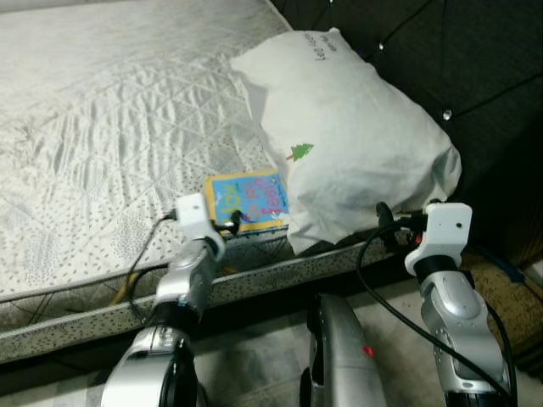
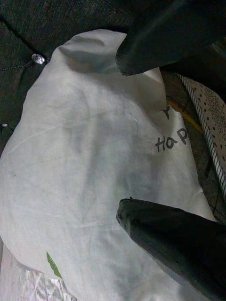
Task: Clean up the room
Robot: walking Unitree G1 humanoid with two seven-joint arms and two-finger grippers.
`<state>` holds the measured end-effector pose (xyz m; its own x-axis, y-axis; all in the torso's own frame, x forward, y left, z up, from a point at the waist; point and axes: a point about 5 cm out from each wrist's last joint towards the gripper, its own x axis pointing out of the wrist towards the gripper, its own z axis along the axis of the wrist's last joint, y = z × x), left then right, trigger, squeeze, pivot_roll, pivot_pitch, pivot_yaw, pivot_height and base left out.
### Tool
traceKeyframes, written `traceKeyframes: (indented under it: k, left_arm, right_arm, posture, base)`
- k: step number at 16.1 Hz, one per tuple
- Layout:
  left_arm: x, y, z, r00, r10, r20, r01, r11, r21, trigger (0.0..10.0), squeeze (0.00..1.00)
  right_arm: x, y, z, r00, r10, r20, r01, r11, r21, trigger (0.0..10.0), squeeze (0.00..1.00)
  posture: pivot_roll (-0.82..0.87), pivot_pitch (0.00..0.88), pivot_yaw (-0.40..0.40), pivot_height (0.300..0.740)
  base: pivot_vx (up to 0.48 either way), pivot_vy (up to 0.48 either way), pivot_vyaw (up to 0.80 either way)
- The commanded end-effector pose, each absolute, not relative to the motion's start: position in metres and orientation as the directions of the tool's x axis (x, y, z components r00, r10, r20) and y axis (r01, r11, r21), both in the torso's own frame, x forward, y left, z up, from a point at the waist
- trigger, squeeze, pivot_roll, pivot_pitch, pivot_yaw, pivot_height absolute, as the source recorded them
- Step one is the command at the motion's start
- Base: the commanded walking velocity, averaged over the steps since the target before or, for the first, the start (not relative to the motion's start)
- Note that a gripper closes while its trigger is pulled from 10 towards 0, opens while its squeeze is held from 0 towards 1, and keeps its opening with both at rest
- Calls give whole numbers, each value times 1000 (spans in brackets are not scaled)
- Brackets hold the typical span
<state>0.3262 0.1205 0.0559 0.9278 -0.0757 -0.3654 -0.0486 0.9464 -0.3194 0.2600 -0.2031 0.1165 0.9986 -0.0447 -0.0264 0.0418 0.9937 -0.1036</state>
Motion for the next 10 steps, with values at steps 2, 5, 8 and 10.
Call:
traceKeyframes:
  k: [2, 5, 8, 10]
  left_arm:
    - [319, 127, 69, 945, -47, -323, -64, 943, -326, 10000, 0]
    - [310, 142, 88, 972, 14, -236, -89, 947, -309, 10000, 0]
    - [292, 161, 116, 995, 78, -67, -90, 976, -199, 10000, 0]
    - [280, 171, 125, 996, 92, 19, -90, 994, -67, 10000, 0]
  right_arm:
    - [264, -202, 119, 999, -39, -13, 38, 994, -100, 10000, 0]
    - [272, -197, 120, 1000, -20, -4, 19, 996, -91, 10000, 0]
    - [286, -190, 128, 999, -8, 31, 10, 998, -66, 10000, 0]
    - [292, -185, 129, 999, -3, 38, 5, 999, -47, 10000, 0]
  posture:
    - [-95, 17, -28, 519]
    - [-55, 6, -36, 519]
    - [-13, 0, -34, 519]
    - [2, 0, -29, 519]
  base:
    - [0, 0, 0]
    - [0, 0, 0]
    - [0, 0, 0]
    - [0, 0, 0]
